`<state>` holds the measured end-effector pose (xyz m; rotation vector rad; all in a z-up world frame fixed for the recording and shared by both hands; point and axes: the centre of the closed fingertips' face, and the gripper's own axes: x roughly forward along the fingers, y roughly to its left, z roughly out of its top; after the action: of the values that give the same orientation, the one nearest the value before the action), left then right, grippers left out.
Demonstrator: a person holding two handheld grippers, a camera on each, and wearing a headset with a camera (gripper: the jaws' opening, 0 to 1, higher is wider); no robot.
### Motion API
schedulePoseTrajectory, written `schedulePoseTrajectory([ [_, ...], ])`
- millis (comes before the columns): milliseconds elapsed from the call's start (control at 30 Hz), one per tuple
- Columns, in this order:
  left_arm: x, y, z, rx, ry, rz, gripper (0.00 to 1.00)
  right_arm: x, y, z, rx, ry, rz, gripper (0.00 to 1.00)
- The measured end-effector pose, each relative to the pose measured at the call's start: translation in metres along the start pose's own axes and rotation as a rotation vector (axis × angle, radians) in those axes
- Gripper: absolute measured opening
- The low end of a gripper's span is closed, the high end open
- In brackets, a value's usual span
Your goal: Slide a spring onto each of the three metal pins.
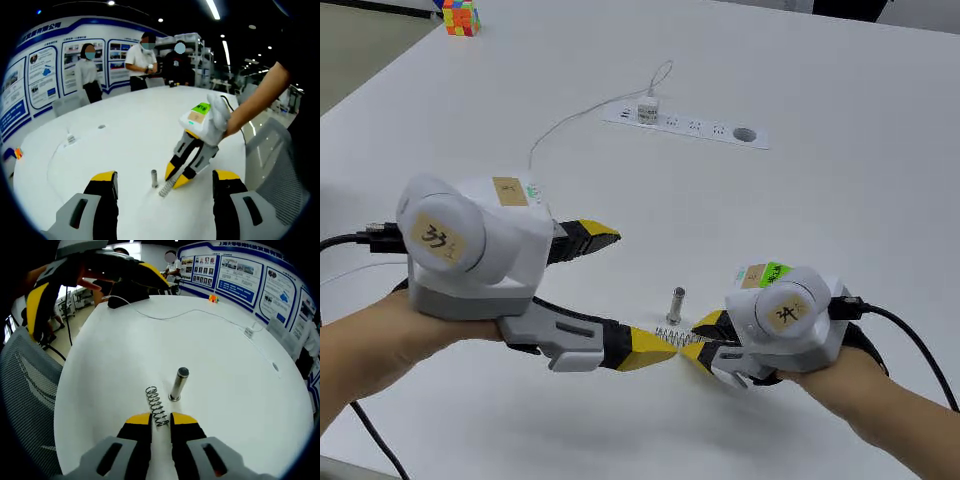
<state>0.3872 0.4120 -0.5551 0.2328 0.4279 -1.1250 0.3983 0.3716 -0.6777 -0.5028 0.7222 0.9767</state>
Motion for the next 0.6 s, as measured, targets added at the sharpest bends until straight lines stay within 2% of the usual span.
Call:
schedulePoseTrajectory([
  [300,-0.001,0.0,-0.002,-0.003,0.002,-0.006,0.79,0.0,0.005,0.001,0.025,-0.006,0.038,0.12],
  [500,-0.001,-0.003,-0.001,0.003,0.008,-0.014,0.79,-0.002,0.014,0.003,-0.022,-0.011,0.061,0.11],
  [600,-0.002,-0.006,-0.002,0.008,0.014,-0.025,0.78,-0.005,0.013,0.006,-0.02,-0.024,0.058,0.11],
])
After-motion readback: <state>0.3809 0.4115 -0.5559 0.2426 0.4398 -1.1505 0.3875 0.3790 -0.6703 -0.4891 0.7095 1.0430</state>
